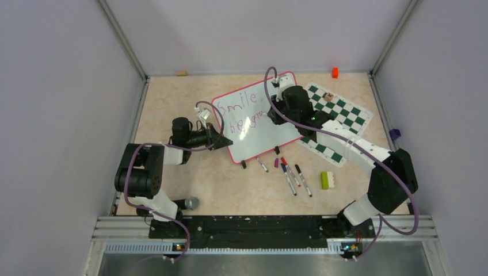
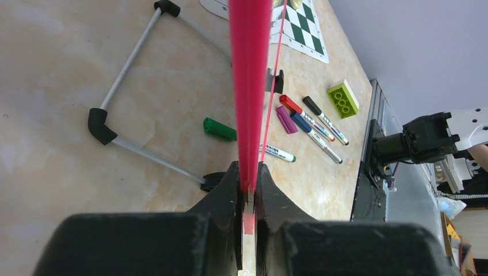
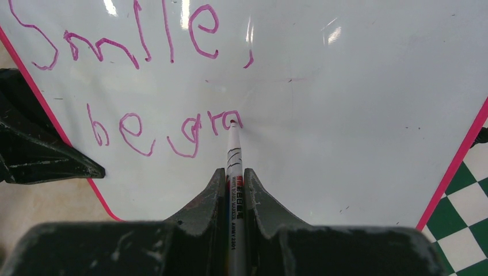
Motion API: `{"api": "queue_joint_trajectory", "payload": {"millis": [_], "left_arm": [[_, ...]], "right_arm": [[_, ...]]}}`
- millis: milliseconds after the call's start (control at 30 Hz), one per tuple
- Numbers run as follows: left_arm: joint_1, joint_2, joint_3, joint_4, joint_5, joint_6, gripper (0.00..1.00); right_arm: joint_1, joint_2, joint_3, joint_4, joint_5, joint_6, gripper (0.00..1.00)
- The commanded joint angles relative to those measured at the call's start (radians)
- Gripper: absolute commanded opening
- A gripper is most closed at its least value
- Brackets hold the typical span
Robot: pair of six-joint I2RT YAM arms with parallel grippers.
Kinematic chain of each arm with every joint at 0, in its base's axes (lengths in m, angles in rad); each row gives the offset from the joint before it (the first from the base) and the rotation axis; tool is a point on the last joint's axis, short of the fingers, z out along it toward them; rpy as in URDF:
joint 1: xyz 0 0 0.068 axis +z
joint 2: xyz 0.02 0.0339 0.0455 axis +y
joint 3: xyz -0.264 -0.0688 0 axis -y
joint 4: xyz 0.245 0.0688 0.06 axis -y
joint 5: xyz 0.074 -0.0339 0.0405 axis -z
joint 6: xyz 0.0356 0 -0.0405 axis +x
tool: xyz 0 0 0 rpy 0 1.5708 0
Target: Write a sentence on the whiteboard
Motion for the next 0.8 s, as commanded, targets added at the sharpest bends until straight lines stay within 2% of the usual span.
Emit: {"api": "queue_joint_trajectory", "payload": {"millis": [0, 767], "left_arm": [[-0.012, 0.039, -0.011, -0.124, -0.074, 0.012, 0.00], [-0.012, 0.039, -0.012, -0.124, -0.074, 0.012, 0.00]], "right_arm": [[-0.024, 0.023, 0.052, 0.029, 0.043, -0.006, 0.00], [-0.030, 0.016, 0.054, 0.032, 0.038, -0.003, 0.00]]}}
